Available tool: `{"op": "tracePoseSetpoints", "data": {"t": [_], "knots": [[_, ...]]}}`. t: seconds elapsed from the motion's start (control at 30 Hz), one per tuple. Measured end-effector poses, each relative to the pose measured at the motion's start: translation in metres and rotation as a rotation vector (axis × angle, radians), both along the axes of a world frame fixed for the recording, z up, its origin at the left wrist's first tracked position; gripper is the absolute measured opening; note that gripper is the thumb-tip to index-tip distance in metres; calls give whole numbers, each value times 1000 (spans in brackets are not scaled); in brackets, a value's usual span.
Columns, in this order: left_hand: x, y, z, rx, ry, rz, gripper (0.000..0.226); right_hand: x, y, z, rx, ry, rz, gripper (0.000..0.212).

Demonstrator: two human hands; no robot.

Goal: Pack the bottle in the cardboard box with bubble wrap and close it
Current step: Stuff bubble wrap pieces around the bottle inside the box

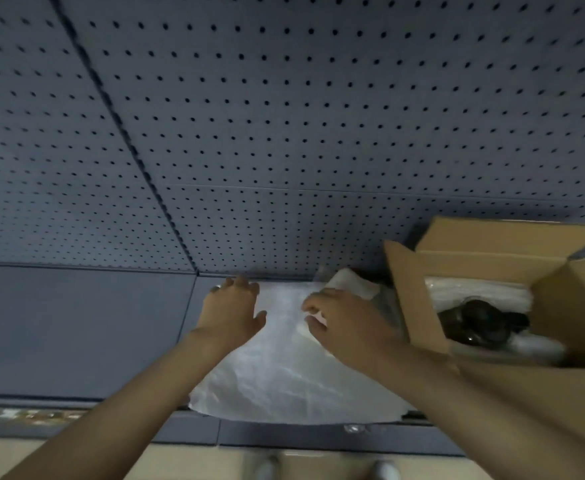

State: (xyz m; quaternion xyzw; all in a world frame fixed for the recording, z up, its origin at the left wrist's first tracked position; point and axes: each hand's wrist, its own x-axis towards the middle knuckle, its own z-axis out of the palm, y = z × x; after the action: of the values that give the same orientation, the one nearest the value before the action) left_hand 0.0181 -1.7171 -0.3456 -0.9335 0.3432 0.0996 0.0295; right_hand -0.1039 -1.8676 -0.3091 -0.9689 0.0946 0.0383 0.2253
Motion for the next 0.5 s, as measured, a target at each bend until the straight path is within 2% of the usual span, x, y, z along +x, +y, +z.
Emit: {"op": "tracePoseSetpoints", "data": {"t": [0.1, 0.17, 0.23, 0.3, 0.37, 0.43, 0.5], "knots": [[7, 30, -11, 7, 34, -32, 48, 11, 11, -67, 121, 168, -338, 32], [11, 44, -18, 4, 58, -40, 47, 15, 2, -102, 112, 202, -604, 42], [14, 55, -24, 6, 73, -36, 46, 18, -13, -126, 53, 226, -801, 61], [15, 63, -29, -3, 88, -18, 45, 23, -24, -141, 115, 284, -950, 83], [13, 71, -34, -7, 107, -9, 44, 29, -29, -154, 198, 280, -1080, 95], [9, 76, -39, 2, 135, -16, 43, 33, -31, -159, 261, 277, -1121, 97], [7, 81, -40, 8, 153, -29, 43, 33, -32, -162, 328, 305, -1040, 74]]}}
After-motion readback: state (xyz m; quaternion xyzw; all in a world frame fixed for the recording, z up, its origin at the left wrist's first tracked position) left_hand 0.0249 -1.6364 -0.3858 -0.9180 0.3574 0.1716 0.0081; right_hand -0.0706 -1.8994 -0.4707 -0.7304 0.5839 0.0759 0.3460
